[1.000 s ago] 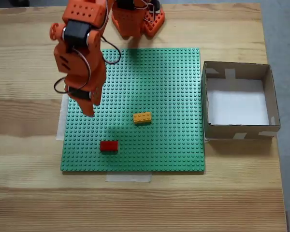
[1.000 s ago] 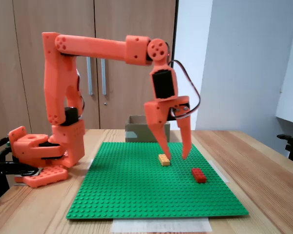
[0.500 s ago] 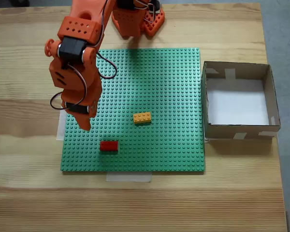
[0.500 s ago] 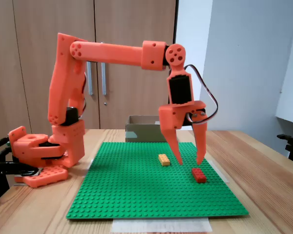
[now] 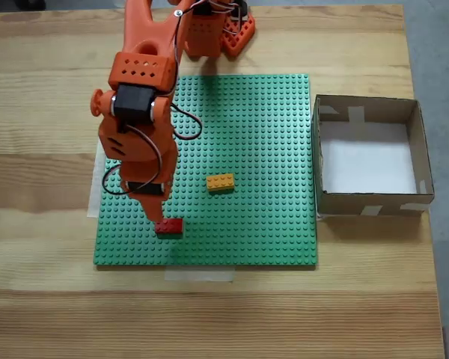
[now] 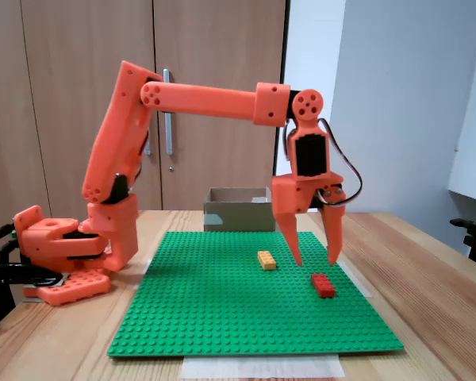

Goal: Pick the red lego block and put it in the box.

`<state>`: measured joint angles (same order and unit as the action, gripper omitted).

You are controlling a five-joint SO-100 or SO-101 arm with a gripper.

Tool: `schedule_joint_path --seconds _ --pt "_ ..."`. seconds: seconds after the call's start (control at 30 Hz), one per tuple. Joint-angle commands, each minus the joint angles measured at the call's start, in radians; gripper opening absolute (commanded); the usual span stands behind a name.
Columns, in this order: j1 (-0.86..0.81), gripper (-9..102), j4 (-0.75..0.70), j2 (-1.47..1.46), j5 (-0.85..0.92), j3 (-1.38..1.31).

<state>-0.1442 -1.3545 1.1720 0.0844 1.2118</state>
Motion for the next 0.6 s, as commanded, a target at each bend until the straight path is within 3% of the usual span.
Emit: schedule_joint_path --seconds 0.0,0.57 --pt "0.017 22 -0.021 -0.02 0.012 -0.058" --pt "0.015 25 -0.061 -0.118 0.026 -0.149"
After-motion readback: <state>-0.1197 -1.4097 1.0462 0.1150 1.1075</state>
